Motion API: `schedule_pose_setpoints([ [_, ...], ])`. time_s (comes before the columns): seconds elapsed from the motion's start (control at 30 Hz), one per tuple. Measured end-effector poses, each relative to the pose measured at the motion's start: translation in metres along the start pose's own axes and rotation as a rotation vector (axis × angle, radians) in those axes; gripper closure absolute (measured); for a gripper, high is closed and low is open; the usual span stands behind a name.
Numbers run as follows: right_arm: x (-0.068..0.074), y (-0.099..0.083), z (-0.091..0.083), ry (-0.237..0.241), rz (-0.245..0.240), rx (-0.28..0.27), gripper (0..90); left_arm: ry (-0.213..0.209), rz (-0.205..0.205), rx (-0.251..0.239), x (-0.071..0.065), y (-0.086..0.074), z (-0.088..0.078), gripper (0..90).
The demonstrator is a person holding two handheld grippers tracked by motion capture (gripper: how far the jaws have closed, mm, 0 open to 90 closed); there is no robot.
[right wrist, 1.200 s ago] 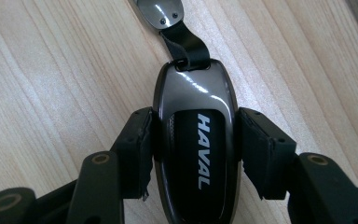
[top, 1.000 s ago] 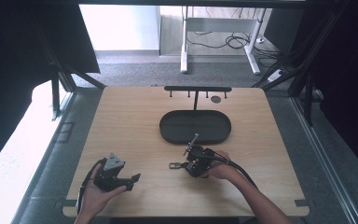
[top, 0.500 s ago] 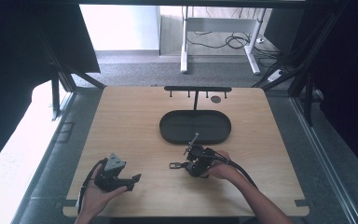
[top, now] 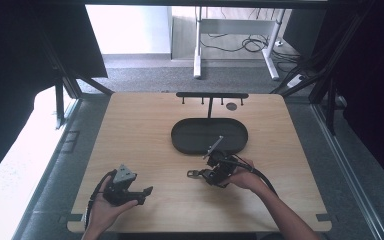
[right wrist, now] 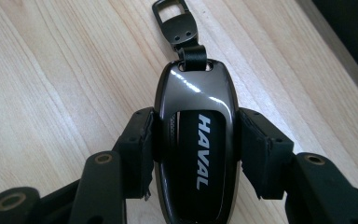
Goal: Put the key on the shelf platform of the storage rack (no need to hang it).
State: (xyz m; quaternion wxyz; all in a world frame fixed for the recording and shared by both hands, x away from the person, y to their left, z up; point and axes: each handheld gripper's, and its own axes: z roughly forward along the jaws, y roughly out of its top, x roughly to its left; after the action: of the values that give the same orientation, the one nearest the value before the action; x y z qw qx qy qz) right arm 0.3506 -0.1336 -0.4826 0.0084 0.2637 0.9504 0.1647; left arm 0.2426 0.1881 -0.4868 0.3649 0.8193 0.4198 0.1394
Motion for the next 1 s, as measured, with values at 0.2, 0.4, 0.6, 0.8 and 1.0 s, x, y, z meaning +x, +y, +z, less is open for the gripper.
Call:
schedule_pose_setpoints([
  [0.2, 0.005, 0.0, -0.006, 0.016, -0.012, -0.003, 49.4, -0.004, -0.002, -0.012, 0.0, 0.001, -0.002, 24.9],
  [0.4, 0.007, 0.001, -0.014, 0.026, -0.021, -0.02, 49.4, -0.006, -0.003, -0.012, 0.001, 0.0, -0.002, 26.3],
  [0.6, 0.008, 0.0, -0.025, 0.027, -0.024, -0.042, 49.4, -0.003, -0.008, -0.014, 0.003, 0.0, -0.004, 26.4],
  [0.8, 0.01, 0.005, -0.037, 0.021, -0.04, -0.067, 49.4, -0.005, -0.007, -0.01, 0.003, 0.0, -0.003, 26.4],
  [1.0, 0.01, 0.006, -0.045, 0.017, -0.037, -0.084, 49.4, -0.005, -0.008, -0.008, 0.003, 0.0, -0.003, 26.3],
])
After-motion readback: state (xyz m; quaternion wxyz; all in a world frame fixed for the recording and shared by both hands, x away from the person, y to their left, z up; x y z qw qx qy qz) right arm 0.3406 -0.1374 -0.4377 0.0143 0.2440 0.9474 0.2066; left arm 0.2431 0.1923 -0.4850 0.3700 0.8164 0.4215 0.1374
